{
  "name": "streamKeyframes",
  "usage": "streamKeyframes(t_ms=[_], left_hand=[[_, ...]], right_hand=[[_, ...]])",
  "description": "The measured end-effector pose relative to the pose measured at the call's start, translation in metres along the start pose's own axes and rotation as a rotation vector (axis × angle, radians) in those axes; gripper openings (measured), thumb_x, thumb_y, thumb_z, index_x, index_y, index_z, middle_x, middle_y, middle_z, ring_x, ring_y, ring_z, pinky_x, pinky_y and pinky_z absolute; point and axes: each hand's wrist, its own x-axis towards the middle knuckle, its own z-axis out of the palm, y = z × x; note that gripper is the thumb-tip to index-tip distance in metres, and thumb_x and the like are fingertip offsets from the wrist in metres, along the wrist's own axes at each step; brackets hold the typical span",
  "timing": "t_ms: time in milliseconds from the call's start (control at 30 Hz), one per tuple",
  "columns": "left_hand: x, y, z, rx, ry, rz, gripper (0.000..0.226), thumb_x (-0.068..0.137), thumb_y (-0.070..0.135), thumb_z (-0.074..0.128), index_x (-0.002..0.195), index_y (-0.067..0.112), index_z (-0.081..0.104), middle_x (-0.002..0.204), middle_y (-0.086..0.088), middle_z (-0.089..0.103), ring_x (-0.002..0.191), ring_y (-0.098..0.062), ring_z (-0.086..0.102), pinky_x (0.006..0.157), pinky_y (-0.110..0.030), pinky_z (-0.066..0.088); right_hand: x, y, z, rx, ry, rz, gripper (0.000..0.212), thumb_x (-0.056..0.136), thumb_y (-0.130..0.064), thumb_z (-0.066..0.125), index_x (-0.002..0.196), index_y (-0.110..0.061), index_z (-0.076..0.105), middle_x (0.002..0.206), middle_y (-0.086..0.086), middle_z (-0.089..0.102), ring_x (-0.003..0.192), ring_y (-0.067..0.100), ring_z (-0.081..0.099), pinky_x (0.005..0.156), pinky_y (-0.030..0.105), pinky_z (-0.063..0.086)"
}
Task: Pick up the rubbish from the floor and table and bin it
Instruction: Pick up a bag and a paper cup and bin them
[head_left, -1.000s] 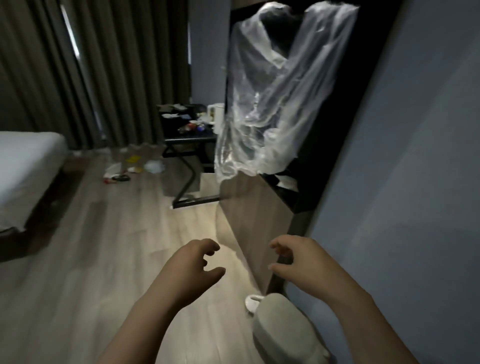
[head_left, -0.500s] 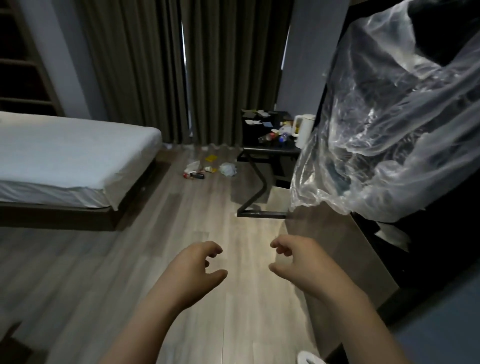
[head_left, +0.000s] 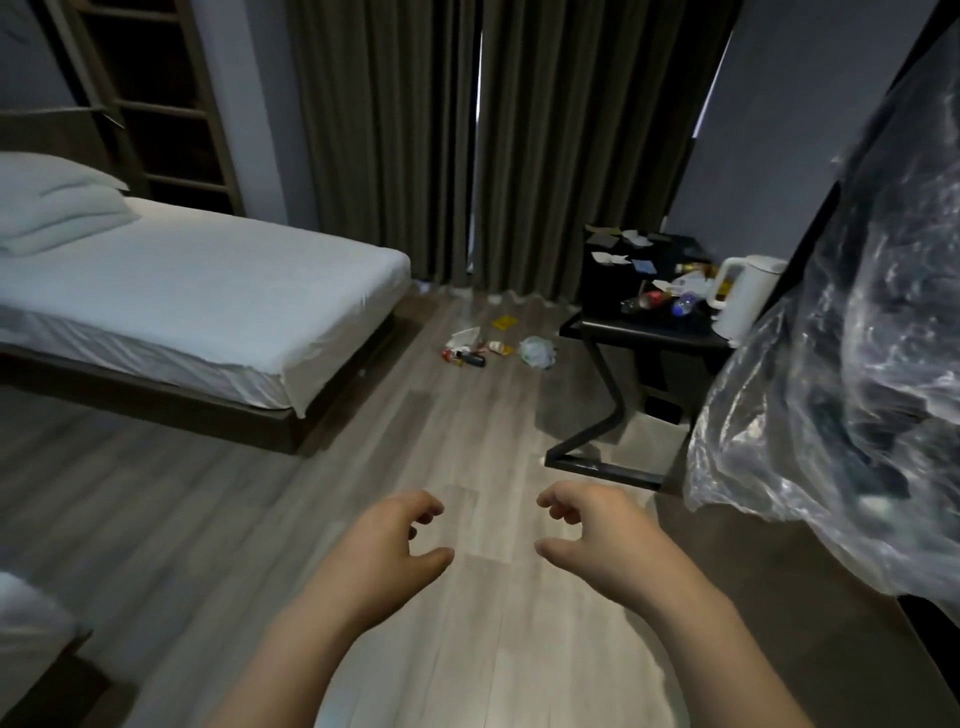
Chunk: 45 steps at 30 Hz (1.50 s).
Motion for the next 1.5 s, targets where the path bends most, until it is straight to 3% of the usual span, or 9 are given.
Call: streamKeyframes(t_ms=[267,600,833,1067,1500], left_hand=[[0.119,-0.063,-0.073,0.038,-0.024,0.015,0.045,0.084,0.041,0.064,0.126,0.033,0.051,0.12,0.015,0.052,0.102,-0.001,0.053,0.078,-0.015,0.042],[0.245,-0.121,-0.133,0.041,-0.07,0.016,0.047,0.085,0.041,0.063,0.129,0.032,0.05,0.121,0.014,0.053,0.104,-0.002,0.054,0.082,-0.017,0.045],[0.347,-0.13,-0.13,0.053,-0.107,0.005,0.048,0.084,0.041,0.064,0.129,0.031,0.05,0.121,0.013,0.054,0.105,-0.004,0.055,0.084,-0.018,0.046],[0.488,-0.104,-0.136,0.154,-0.125,0.024,0.048,0.085,0.038,0.063,0.13,0.031,0.05,0.122,0.012,0.053,0.107,-0.004,0.053,0.09,-0.022,0.048],[0.687,-0.097,-0.137,0.163,-0.185,0.018,0.047,0.085,0.038,0.062,0.129,0.029,0.05,0.123,0.011,0.056,0.108,-0.004,0.054,0.09,-0.017,0.043]], right_hand=[[0.137,-0.051,0.02,0.021,-0.003,0.033,0.045,0.08,-0.039,0.064,0.123,-0.035,0.055,0.111,-0.017,0.058,0.099,0.001,0.055,0.077,0.017,0.044],[0.27,-0.087,0.031,0.0,-0.03,0.093,0.045,0.079,-0.04,0.064,0.123,-0.036,0.055,0.112,-0.017,0.059,0.102,0.002,0.056,0.082,0.017,0.046],[0.369,-0.062,0.029,0.02,-0.062,0.113,0.045,0.079,-0.041,0.065,0.122,-0.036,0.055,0.109,-0.019,0.057,0.099,0.002,0.055,0.078,0.017,0.045],[0.499,-0.017,-0.008,0.037,-0.035,0.109,0.046,0.08,-0.036,0.066,0.125,-0.028,0.057,0.113,-0.011,0.059,0.106,0.008,0.056,0.09,0.027,0.048],[0.681,0.039,-0.052,0.06,-0.096,0.15,0.047,0.08,-0.033,0.065,0.125,-0.026,0.057,0.112,-0.011,0.059,0.108,0.008,0.054,0.089,0.026,0.049]])
